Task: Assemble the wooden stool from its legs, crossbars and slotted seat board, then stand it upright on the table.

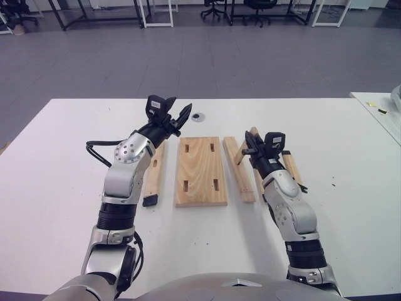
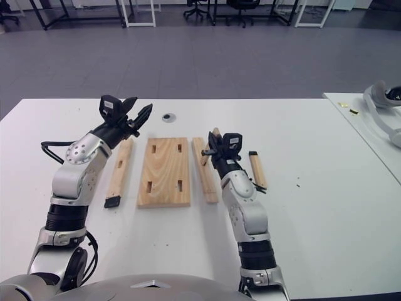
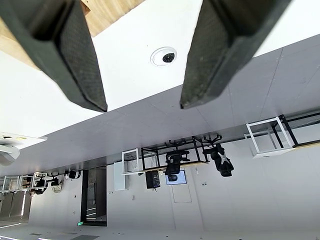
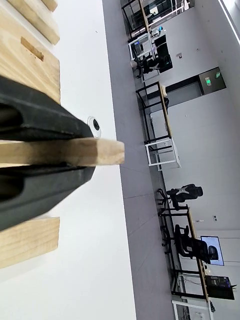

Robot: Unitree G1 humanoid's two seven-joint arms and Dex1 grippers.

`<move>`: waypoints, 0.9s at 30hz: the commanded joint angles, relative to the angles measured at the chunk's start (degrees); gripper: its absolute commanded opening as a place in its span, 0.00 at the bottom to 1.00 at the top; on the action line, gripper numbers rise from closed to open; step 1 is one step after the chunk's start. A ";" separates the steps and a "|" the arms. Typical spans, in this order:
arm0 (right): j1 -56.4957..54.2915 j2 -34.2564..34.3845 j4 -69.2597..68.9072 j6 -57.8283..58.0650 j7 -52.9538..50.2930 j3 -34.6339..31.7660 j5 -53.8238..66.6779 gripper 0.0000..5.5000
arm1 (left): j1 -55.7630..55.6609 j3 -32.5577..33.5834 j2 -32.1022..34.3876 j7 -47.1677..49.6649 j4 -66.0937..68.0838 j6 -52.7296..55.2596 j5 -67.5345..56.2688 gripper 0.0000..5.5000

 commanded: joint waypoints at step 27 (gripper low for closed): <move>4.31 -0.92 15.62 3.38 1.72 -2.06 -7.04 0.07 | 0.23 -1.37 0.74 0.21 1.10 -1.00 2.47 0.49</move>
